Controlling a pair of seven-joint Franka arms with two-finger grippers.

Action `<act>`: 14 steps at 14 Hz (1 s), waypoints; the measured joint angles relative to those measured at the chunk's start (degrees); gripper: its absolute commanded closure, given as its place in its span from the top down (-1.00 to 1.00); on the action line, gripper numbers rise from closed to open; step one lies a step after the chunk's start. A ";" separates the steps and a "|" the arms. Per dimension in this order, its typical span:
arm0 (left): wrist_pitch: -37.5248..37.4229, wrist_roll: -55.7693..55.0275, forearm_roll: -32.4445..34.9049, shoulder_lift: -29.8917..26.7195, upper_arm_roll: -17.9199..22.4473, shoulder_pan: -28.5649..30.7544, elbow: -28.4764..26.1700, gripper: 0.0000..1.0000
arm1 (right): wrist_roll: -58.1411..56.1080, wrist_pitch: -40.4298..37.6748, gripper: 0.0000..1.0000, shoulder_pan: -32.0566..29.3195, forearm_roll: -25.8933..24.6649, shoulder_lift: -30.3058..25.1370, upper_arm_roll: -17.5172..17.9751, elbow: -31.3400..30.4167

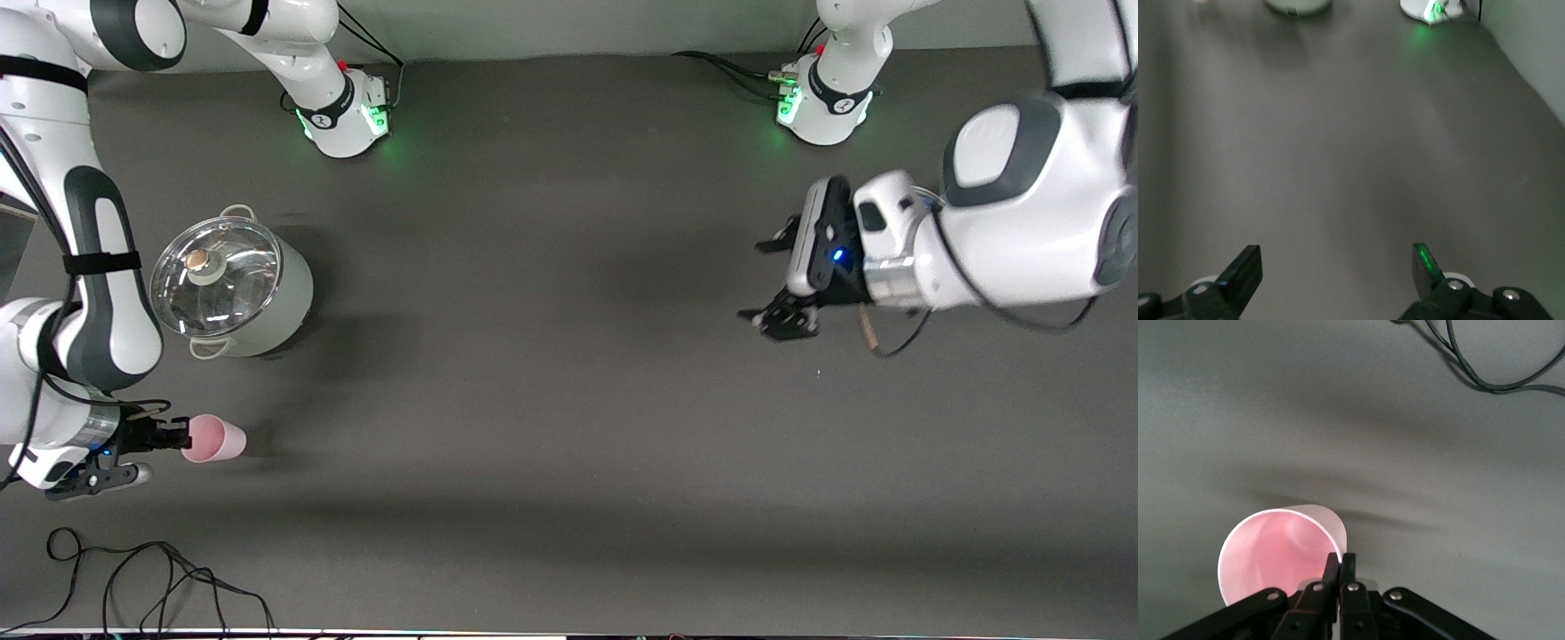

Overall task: Transfer pink cup from left to right arm
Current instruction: 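Lower the cup with the right gripper while the left gripper withdraws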

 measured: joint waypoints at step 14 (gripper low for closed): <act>-24.12 -66.50 19.91 -7.60 -0.14 -0.74 9.87 1.00 | -0.14 3.03 0.99 -0.06 0.00 2.63 -0.01 0.52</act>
